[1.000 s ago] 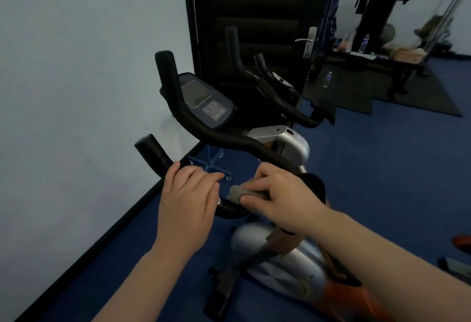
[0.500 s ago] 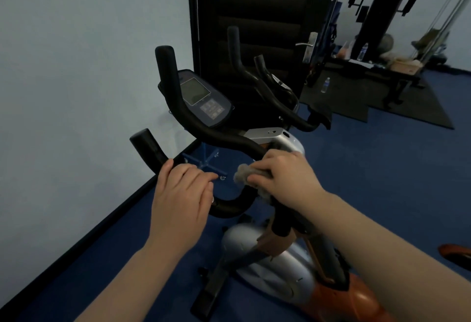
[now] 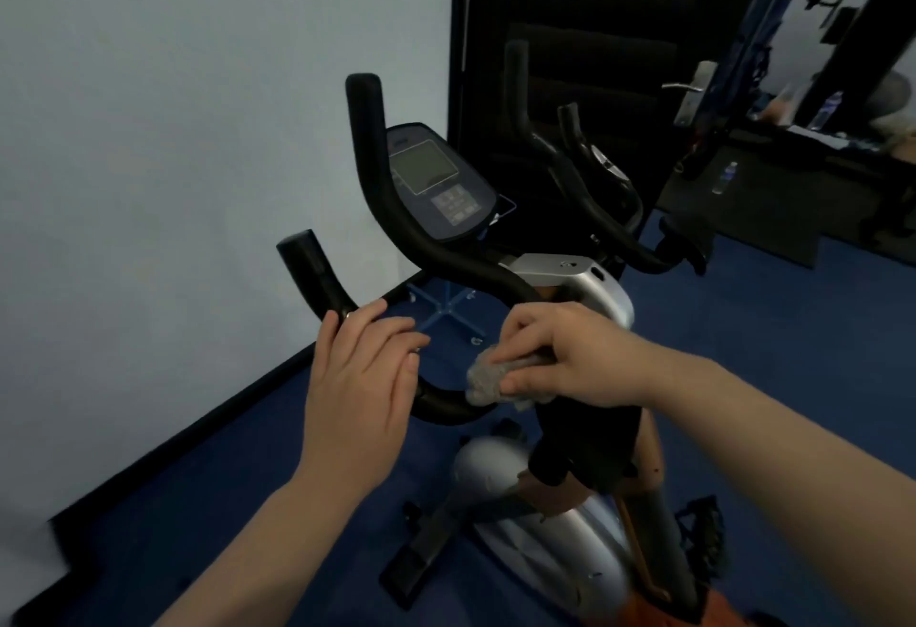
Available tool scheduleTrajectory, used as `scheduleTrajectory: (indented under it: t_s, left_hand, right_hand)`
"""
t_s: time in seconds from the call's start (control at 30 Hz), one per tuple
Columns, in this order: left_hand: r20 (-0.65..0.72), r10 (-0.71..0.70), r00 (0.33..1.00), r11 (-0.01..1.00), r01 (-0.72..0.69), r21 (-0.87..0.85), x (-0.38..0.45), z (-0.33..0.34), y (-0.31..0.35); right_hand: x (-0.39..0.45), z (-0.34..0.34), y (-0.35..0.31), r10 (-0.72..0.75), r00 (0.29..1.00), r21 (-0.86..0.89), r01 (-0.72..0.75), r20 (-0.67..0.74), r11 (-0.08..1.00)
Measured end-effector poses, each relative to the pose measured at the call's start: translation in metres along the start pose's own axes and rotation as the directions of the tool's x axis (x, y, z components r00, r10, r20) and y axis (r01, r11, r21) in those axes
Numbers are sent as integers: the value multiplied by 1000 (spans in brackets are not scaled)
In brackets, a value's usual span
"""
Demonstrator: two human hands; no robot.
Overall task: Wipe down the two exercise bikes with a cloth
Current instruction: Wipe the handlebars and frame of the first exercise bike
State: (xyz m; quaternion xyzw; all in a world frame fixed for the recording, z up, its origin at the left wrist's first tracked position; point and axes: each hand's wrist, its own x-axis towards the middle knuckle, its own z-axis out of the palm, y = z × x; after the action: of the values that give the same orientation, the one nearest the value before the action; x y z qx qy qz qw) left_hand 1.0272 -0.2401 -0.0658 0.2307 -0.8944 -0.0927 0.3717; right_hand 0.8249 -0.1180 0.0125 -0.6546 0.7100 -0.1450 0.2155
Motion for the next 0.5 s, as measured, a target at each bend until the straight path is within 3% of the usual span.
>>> scheduleTrajectory:
  t_s: [0.1,0.17,0.27,0.43,0.5]
  left_hand:
    - [-5,-27,1000,1000,27,4,0,0,3]
    - [-5,-50,999,999,50,-2,0,0,6]
    - [-18,-88,996,996,88,-23,0,2,10]
    - [-38,-141,989,990,141,-21,-1,1,15]
    - [-46,-155,987,988,155,-11,-1,3,19]
  right_hand:
    - [9,-11,1,-55,997,-78,59,53,995]
    - [18,-4,-10,-166,984,-184,175,61,967]
    - [23,9,-21,-300,951,-165,308,68,937]
    - [22,-29,13,-216,968,-312,246,129,918]
    - [22,-22,11,-284,955,-320,295,82,900]
